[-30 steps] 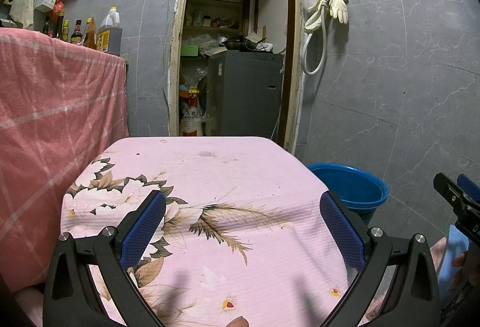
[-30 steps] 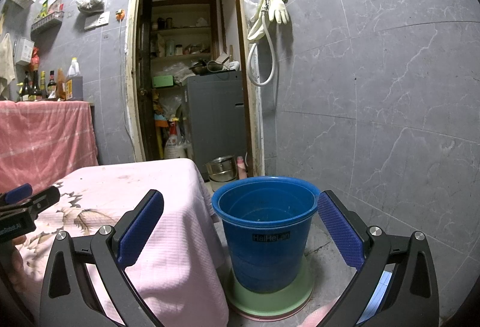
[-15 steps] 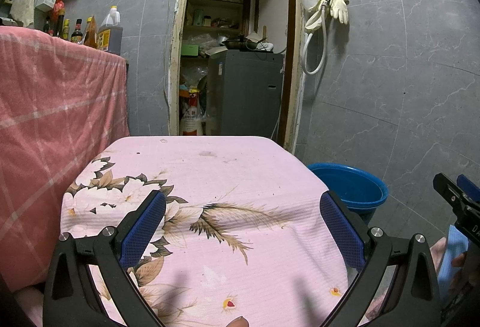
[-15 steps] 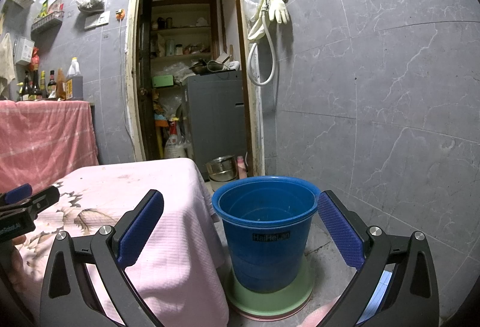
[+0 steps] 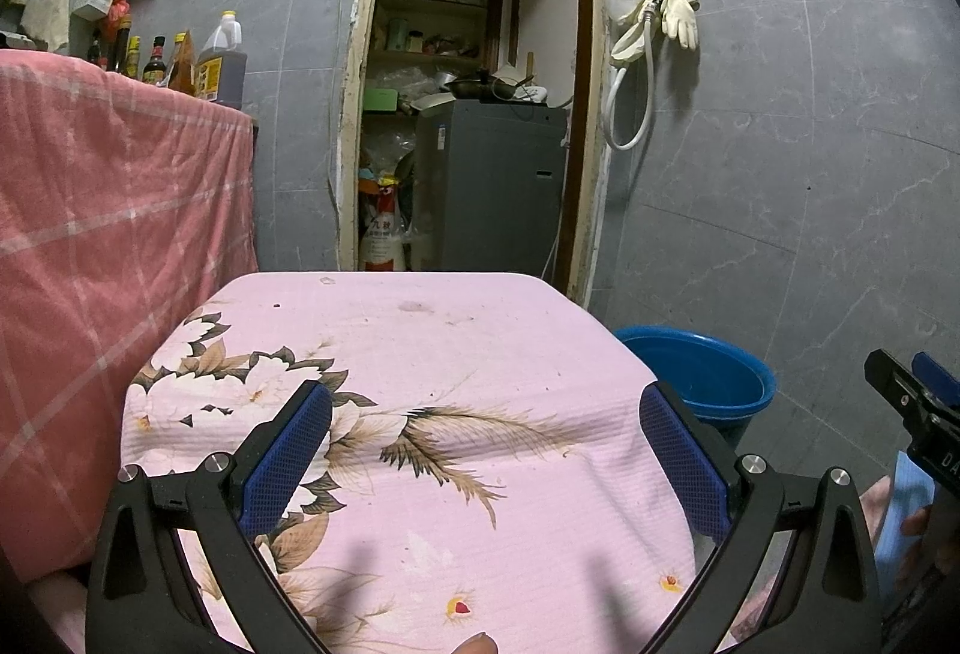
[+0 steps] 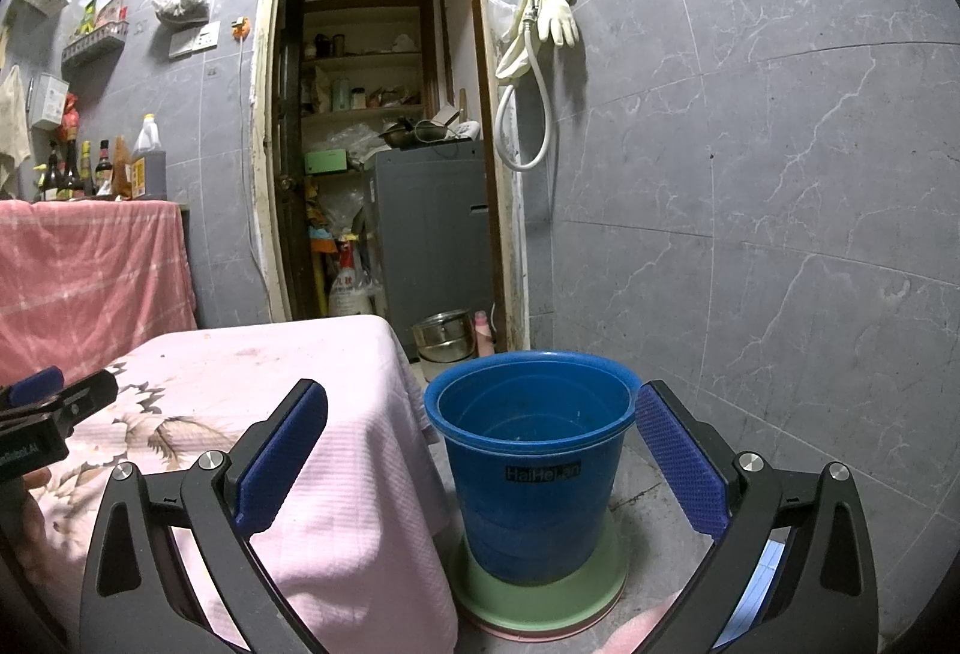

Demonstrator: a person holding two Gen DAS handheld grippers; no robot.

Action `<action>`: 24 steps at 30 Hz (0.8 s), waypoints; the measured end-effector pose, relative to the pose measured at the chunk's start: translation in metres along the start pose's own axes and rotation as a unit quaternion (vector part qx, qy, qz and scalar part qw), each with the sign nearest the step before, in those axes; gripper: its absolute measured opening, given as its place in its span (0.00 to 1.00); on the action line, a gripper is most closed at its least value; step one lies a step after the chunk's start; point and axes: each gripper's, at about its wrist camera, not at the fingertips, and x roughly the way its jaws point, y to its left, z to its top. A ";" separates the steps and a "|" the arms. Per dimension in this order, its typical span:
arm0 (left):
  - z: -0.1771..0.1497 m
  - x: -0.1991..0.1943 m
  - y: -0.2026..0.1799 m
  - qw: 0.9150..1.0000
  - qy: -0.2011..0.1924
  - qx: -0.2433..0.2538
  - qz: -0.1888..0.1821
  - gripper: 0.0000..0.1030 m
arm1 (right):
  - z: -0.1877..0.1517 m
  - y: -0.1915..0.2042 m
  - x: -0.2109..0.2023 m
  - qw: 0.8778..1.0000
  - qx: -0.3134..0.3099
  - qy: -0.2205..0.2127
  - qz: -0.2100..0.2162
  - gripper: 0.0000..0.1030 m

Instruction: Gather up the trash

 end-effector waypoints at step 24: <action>-0.002 0.000 -0.003 1.000 -0.002 -0.006 0.007 0.98 | 0.000 0.003 0.000 1.000 0.000 0.002 -0.001 1.00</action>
